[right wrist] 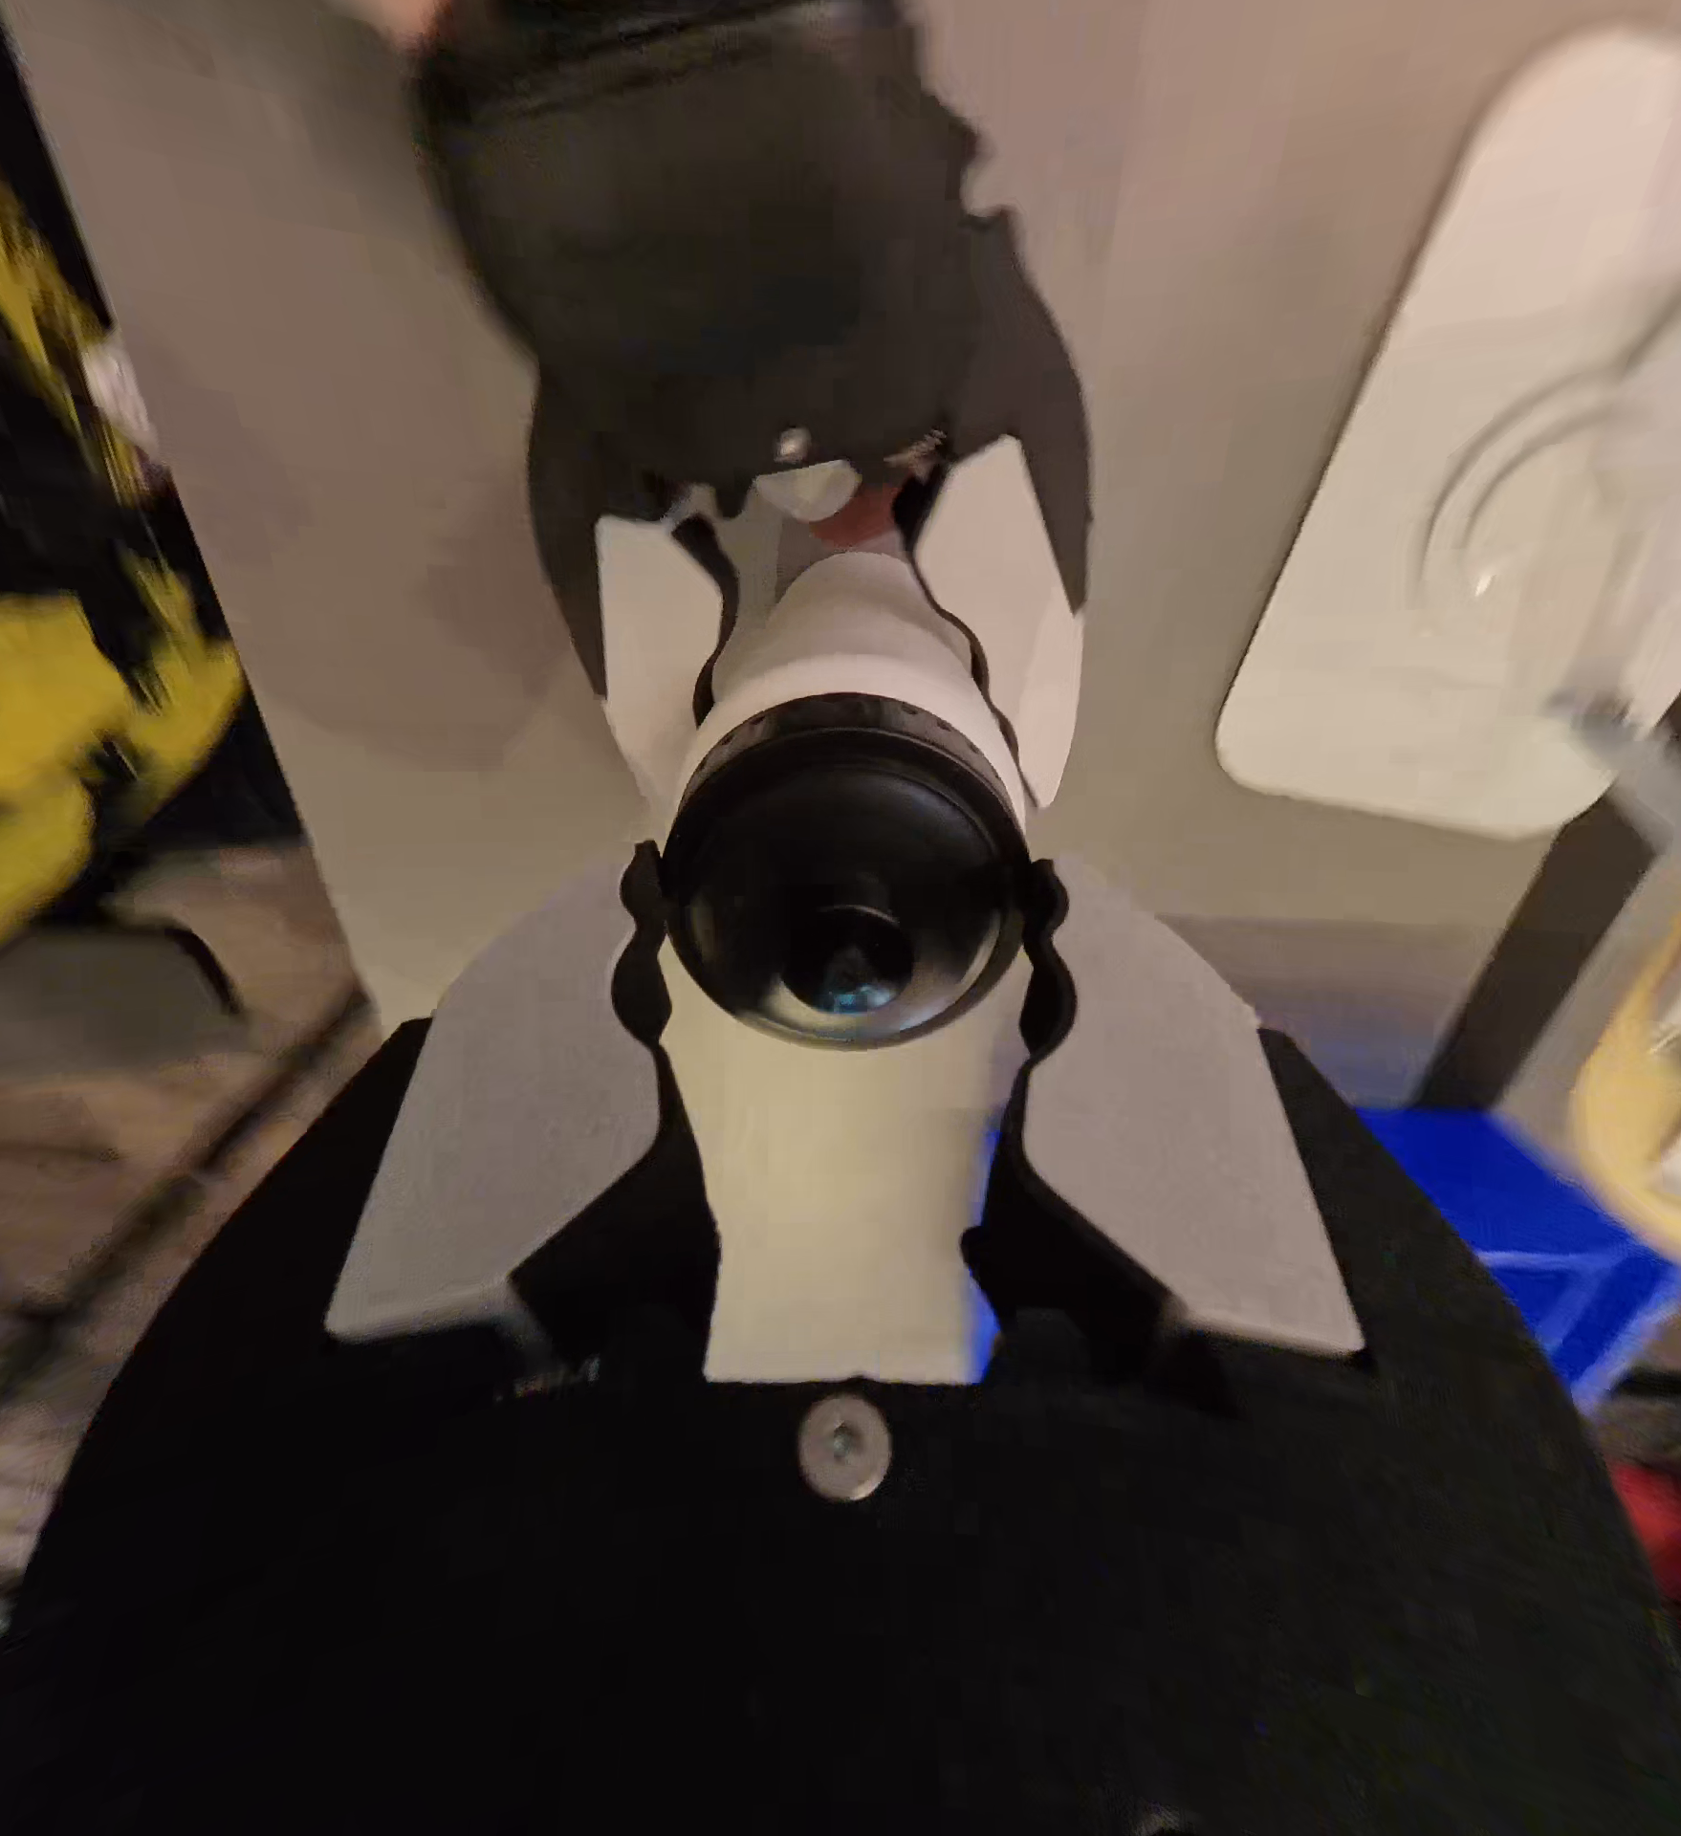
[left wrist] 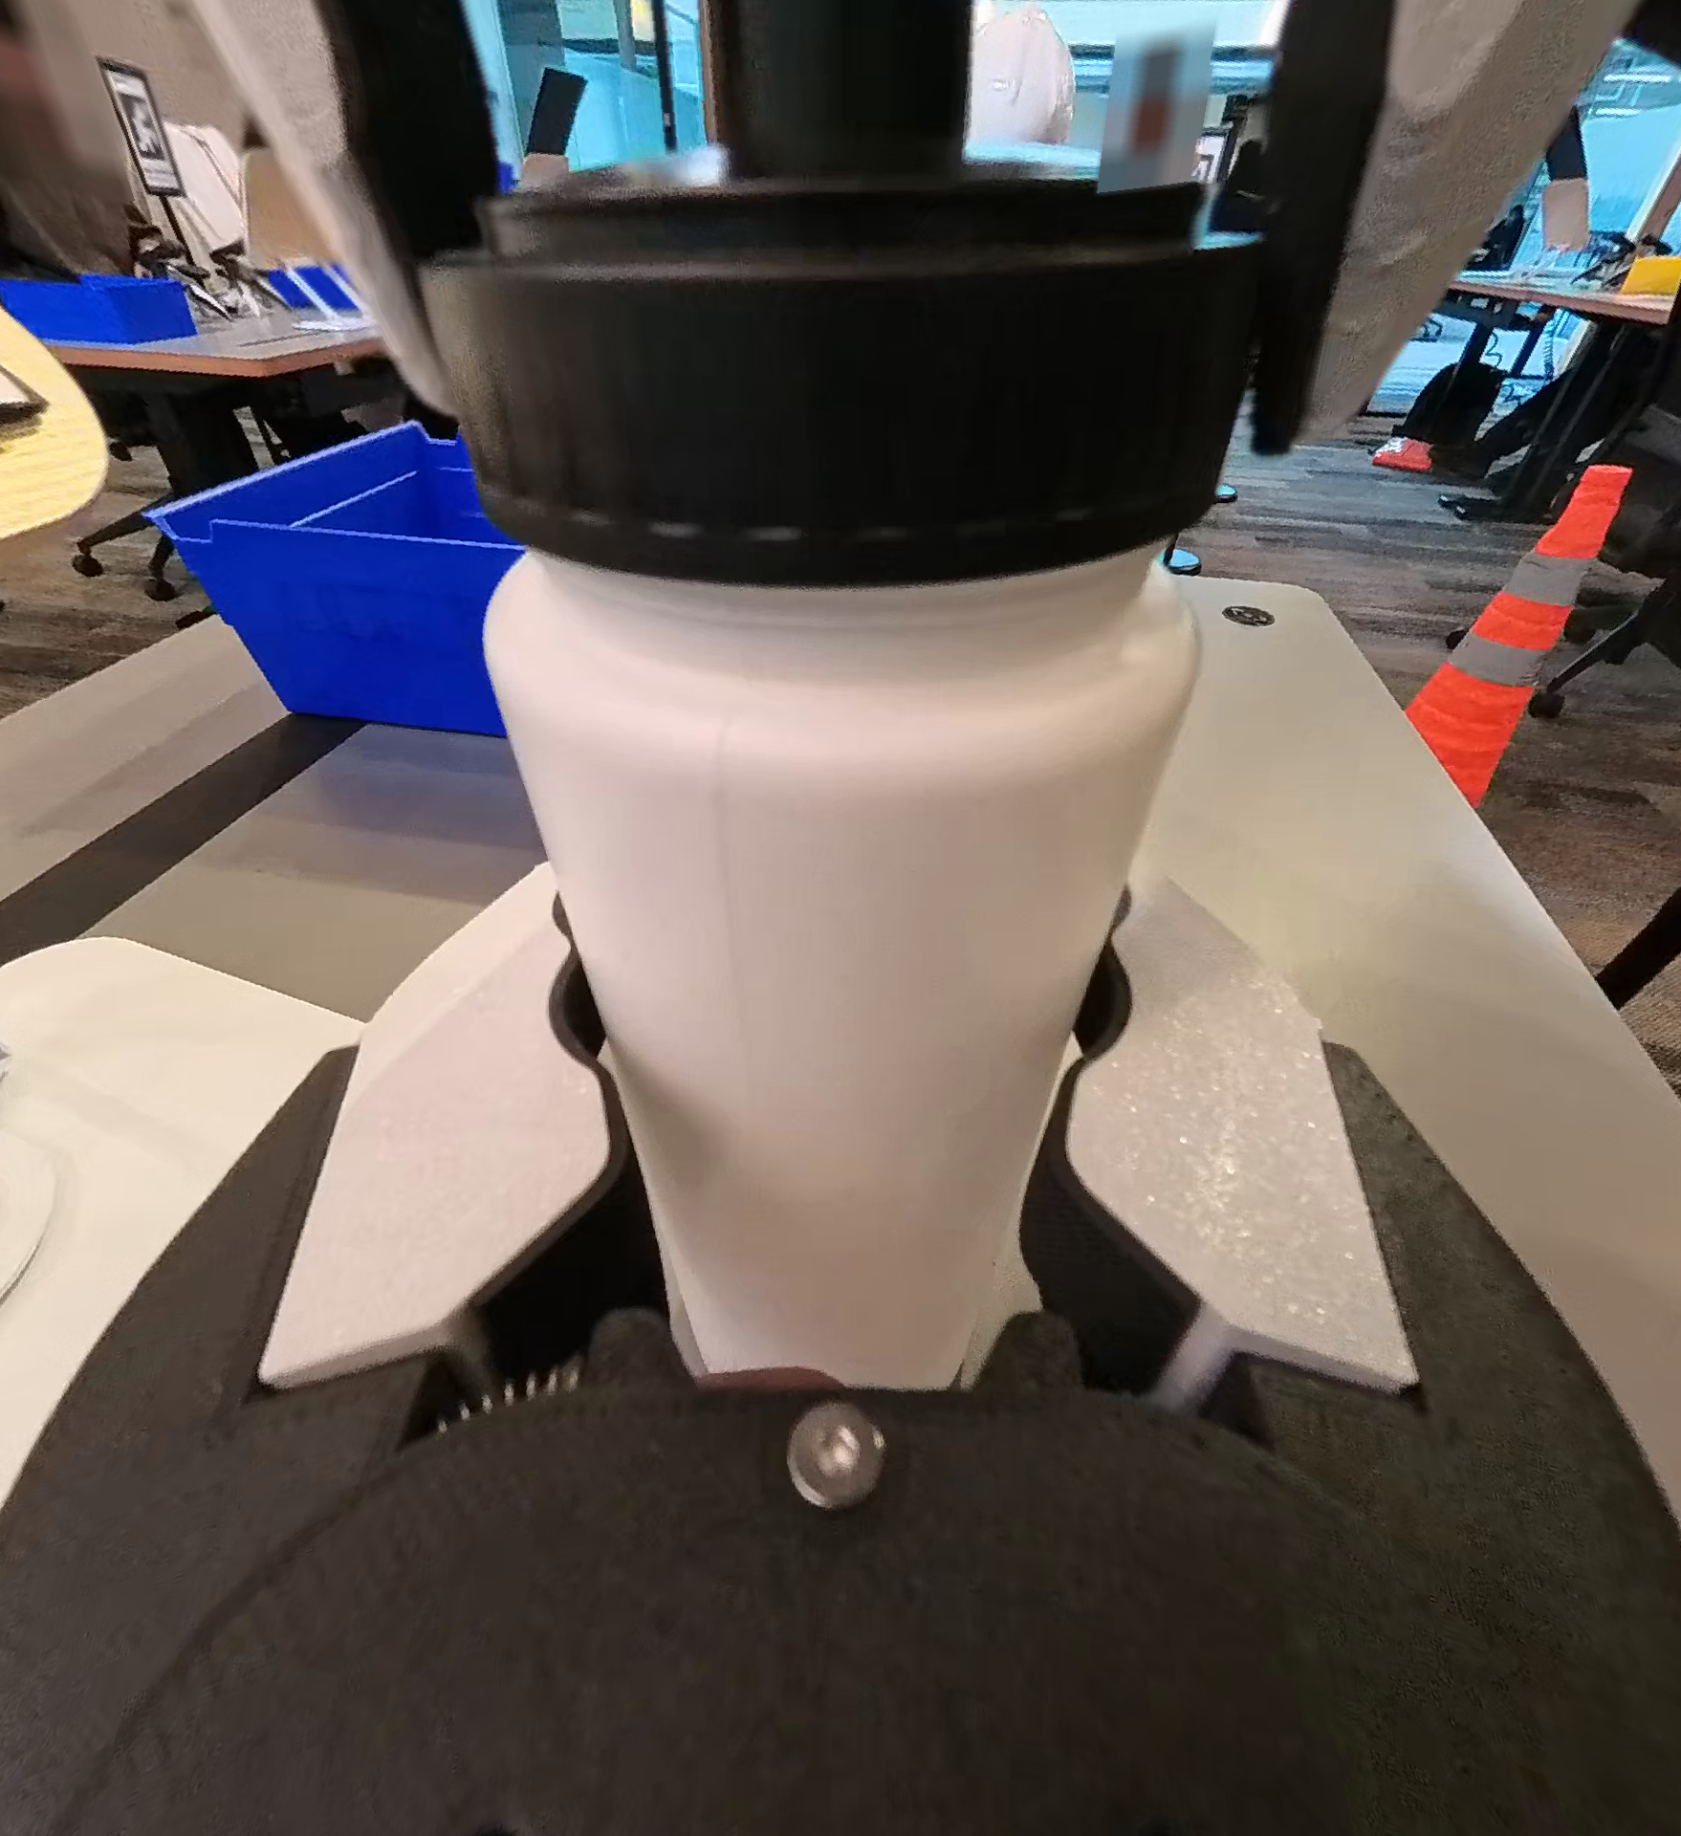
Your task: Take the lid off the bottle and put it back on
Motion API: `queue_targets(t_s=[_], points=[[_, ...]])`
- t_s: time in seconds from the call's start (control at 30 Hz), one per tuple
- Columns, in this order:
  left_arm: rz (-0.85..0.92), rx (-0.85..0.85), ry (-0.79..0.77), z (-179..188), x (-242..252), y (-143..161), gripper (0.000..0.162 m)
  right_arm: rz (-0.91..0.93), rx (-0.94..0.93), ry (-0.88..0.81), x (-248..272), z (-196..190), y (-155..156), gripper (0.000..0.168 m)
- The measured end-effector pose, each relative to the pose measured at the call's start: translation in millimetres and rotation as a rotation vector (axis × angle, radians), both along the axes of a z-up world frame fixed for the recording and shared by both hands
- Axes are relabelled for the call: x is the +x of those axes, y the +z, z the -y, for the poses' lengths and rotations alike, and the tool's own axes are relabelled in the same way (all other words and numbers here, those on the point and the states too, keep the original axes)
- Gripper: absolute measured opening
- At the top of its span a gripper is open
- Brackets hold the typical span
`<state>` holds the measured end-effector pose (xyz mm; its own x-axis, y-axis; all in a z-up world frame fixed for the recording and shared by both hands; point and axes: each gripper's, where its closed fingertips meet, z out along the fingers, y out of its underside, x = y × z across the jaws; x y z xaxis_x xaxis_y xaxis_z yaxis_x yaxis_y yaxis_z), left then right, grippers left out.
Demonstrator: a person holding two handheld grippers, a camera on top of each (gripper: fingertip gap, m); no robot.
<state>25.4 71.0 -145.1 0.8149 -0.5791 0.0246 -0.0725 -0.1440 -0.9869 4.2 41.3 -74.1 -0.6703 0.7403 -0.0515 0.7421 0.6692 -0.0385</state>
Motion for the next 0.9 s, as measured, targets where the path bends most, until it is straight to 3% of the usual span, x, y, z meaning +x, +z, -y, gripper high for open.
queue_targets(t_s=[0.07, 0.13, 0.2, 0.27, 0.37, 0.53, 0.67, 0.8, 0.9], points=[[-0.005, 0.001, -0.002, 0.0, 0.8, -0.2, 0.094, -0.023, -0.023, -0.190, 0.6, 0.2, 0.0, 0.071], [-0.010, 0.005, -0.003, 0.9, 1.4, -0.2, 0.095, -0.058, -0.032, -0.215, 0.6, 1.9, -0.1, 0.071], [-0.019, 0.007, -0.003, 1.9, 2.3, -0.4, 0.095, -0.053, -0.026, -0.120, 4.3, 2.4, 0.8, 0.072], [-0.017, 0.006, -0.002, 1.9, 2.2, -0.4, 0.095, -0.064, -0.035, -0.011, 3.9, 3.1, 4.6, 0.084], [-0.014, 0.006, -0.004, 1.7, 2.1, -0.3, 0.095, -0.091, 0.005, 0.243, 2.6, 0.1, 8.7, 0.087], [-0.013, 0.006, -0.005, 1.7, 2.0, -0.4, 0.095, -0.035, -0.005, 0.404, 2.6, 1.7, 3.0, 0.069], [-0.005, 0.003, -0.001, 0.9, 1.0, -0.2, 0.095, 0.005, -0.029, 0.214, 2.2, 0.1, 3.2, 0.069], [0.008, 0.001, -0.001, -0.4, 0.3, 0.1, 0.094, -0.011, -0.091, -0.222, 0.6, -1.1, 3.3, 0.069], [-0.005, 0.006, -0.003, 1.0, 1.9, -0.1, 0.095, -0.038, -0.087, -0.281, 2.5, 1.5, 2.3, 0.069]])
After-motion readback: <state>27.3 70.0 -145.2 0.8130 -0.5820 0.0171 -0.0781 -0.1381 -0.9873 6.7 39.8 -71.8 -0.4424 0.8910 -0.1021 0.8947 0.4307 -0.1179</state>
